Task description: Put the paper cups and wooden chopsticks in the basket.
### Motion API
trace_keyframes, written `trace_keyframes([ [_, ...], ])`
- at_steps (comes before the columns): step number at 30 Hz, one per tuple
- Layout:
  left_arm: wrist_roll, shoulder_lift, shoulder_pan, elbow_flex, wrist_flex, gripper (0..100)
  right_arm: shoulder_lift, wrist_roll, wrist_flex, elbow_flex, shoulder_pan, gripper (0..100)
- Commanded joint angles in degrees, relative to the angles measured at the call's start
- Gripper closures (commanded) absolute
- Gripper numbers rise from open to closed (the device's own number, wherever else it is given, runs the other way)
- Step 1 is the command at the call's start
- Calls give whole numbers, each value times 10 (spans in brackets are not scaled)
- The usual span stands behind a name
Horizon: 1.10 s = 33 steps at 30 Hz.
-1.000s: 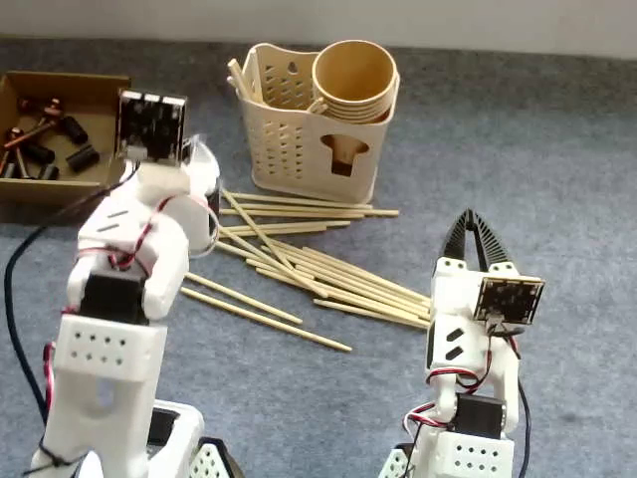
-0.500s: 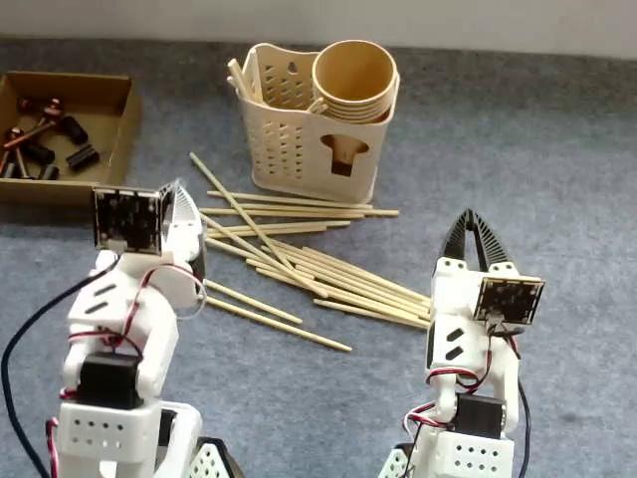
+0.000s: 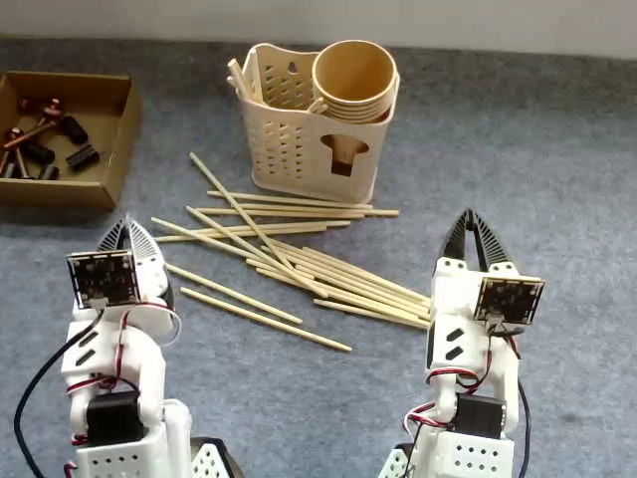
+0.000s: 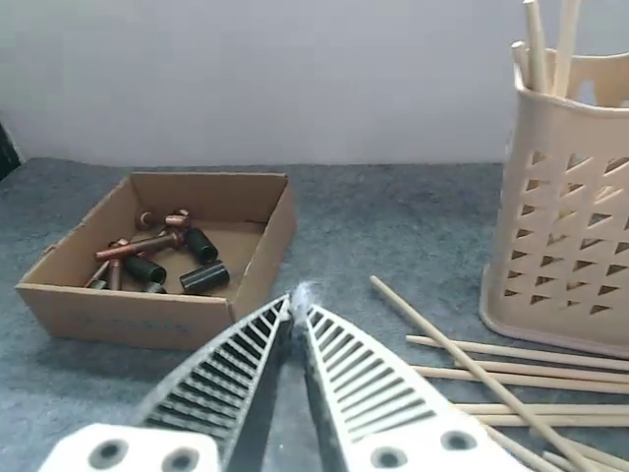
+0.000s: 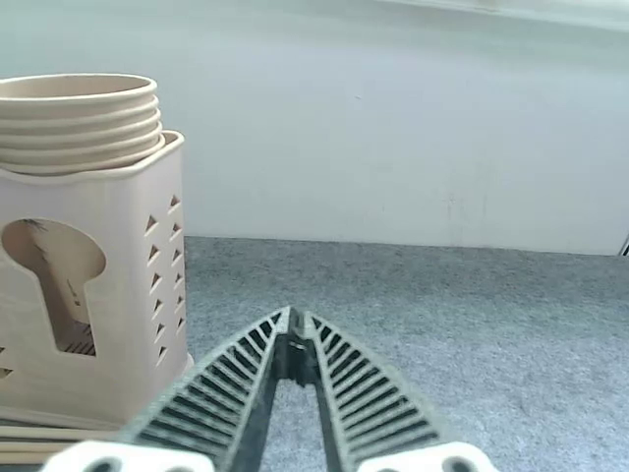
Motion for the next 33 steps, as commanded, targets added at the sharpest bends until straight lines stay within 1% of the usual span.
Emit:
trace_keyframes([
  [1,-4,-1,-38,9,-9,995,-8,7,1,22,-6,988],
  [8,-4,-1,-165,95,-9,995,-8,5,1,21,-7,988],
  [11,-5,3,-212,129,-8,995,-8,6,1,22,-27,988],
  [14,-5,-1,-247,125,44,995,-7,6,3,22,-31,988],
  [19,-5,0,-255,127,127,995,-3,6,6,18,-31,988],
  [21,-5,0,-252,127,153,995,-3,7,27,16,-34,988],
  [27,-5,0,-253,127,167,995,-2,7,173,-81,-90,988],
  [29,-5,0,-253,127,167,995,-2,11,204,-102,-111,988],
  [33,-5,1,-255,127,167,995,-2,46,245,-120,-160,988],
])
